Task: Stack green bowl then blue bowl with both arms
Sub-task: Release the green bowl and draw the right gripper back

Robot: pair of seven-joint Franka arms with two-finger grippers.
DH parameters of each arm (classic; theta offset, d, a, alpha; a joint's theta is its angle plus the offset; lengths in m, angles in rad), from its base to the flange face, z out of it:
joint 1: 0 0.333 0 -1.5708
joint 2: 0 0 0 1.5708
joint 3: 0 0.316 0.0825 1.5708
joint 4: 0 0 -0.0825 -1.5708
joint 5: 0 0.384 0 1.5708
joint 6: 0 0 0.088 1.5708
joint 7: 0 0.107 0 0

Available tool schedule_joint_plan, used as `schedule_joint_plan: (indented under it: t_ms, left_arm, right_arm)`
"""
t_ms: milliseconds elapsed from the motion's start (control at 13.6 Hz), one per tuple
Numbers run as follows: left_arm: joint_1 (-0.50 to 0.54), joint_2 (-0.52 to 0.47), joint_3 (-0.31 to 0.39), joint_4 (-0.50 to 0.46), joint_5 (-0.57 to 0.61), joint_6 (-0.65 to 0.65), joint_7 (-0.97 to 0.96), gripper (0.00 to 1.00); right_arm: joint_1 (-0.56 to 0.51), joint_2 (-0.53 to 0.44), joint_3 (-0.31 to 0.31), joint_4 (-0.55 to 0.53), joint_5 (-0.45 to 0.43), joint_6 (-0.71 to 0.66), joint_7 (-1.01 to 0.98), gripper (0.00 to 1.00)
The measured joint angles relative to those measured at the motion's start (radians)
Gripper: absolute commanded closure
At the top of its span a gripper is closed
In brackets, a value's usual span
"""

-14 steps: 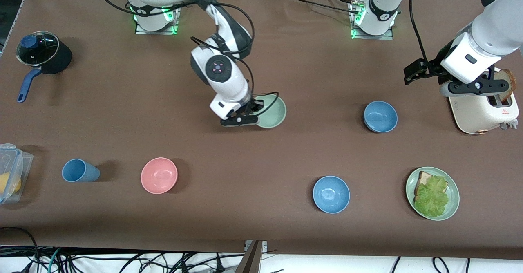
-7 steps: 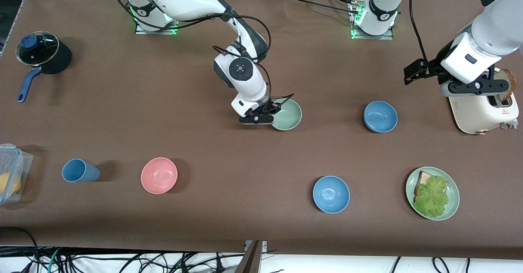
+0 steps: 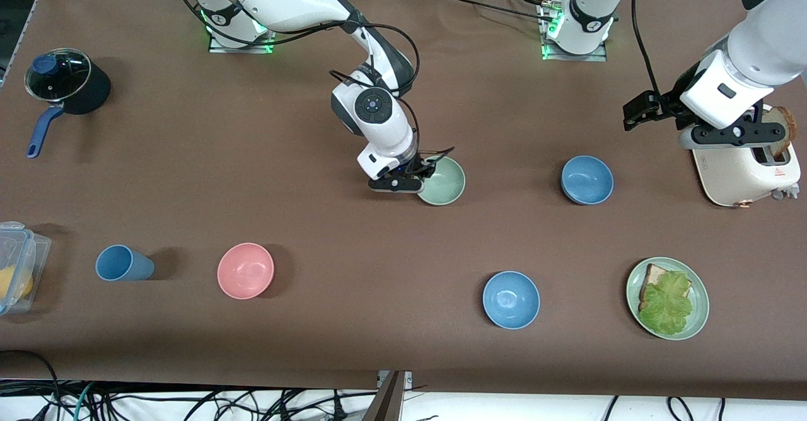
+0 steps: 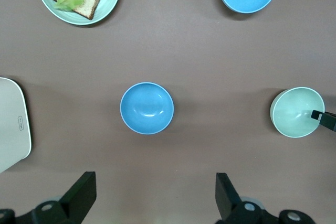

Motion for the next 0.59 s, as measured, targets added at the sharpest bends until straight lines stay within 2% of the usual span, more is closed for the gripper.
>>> schedule_joint_plan:
  t_ms: [147,294,588]
  left_arm:
    - [0.000,0.000,0.000,0.000,0.000,0.000,0.000,0.00]
    - [0.000,0.000,0.001,0.000,0.000,-0.001,0.000,0.00]
    - [0.010,0.000,0.007,0.000,0.000,-0.021,0.000,0.00]
  right_arm:
    - [0.001,-0.026,-0.040,0.020,-0.001,-0.063,0.001,0.00]
    - [-0.014,-0.097,-0.107,0.036,-0.001,-0.196,-0.013,0.00]
    - [-0.150,-0.257,-0.191,0.034,0.011,-0.471,-0.153,0.00]
